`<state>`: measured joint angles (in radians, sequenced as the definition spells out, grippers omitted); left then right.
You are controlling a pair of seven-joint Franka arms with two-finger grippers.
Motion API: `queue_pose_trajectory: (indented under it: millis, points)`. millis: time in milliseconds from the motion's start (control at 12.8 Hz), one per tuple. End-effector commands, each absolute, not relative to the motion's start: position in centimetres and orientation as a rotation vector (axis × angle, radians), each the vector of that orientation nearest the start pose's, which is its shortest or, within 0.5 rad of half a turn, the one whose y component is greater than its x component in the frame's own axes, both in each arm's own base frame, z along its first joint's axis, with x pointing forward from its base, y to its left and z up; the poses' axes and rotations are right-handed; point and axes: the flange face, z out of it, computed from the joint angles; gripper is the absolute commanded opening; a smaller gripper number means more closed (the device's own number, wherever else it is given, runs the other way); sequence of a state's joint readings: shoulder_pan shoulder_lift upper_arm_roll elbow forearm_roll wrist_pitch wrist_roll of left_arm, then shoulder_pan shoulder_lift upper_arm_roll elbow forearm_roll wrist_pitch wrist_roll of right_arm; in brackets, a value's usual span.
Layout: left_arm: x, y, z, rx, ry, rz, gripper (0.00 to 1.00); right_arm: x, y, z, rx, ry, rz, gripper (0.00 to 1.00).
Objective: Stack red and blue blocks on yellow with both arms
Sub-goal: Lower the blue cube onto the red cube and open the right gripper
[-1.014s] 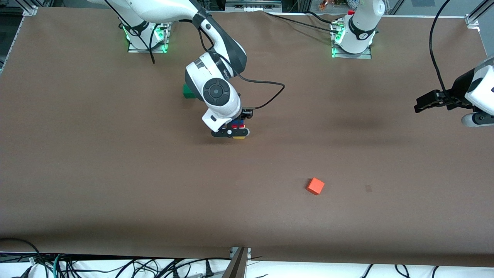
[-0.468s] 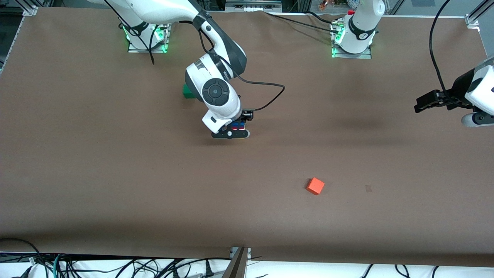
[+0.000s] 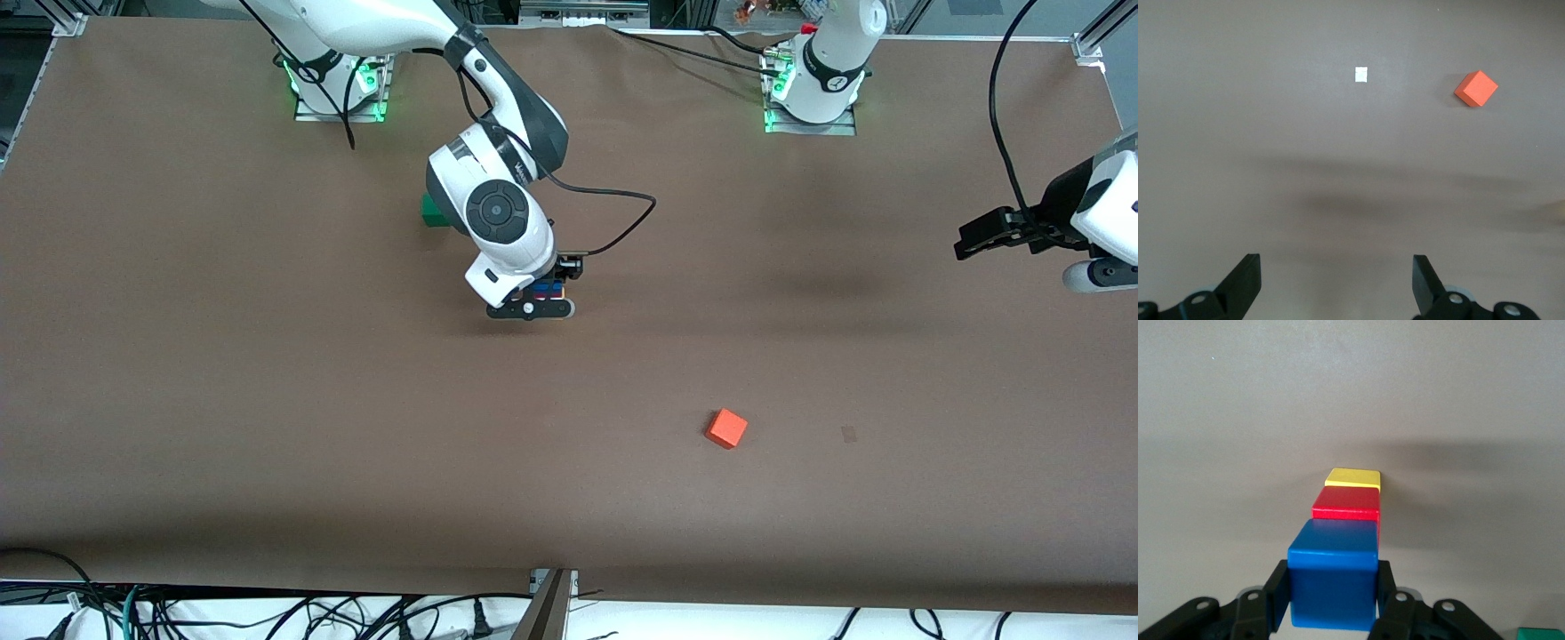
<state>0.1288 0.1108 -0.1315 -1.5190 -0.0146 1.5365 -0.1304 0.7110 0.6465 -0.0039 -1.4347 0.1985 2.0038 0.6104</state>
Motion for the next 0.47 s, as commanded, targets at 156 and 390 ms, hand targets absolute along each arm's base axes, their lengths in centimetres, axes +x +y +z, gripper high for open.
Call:
queue_pose_trajectory:
  millis: [156,390]
  points:
    - [58.54,0.09,58.81,-3.168,-0.190,0.131,1.00,52.70,47.21,30.59,-3.053,-0.047,0.267,0.59]
    - [58.54,0.09,58.81,-3.168,-0.190,0.131,1.00,52.39,47.67,30.84,-3.055,-0.040,0.261,1.00]
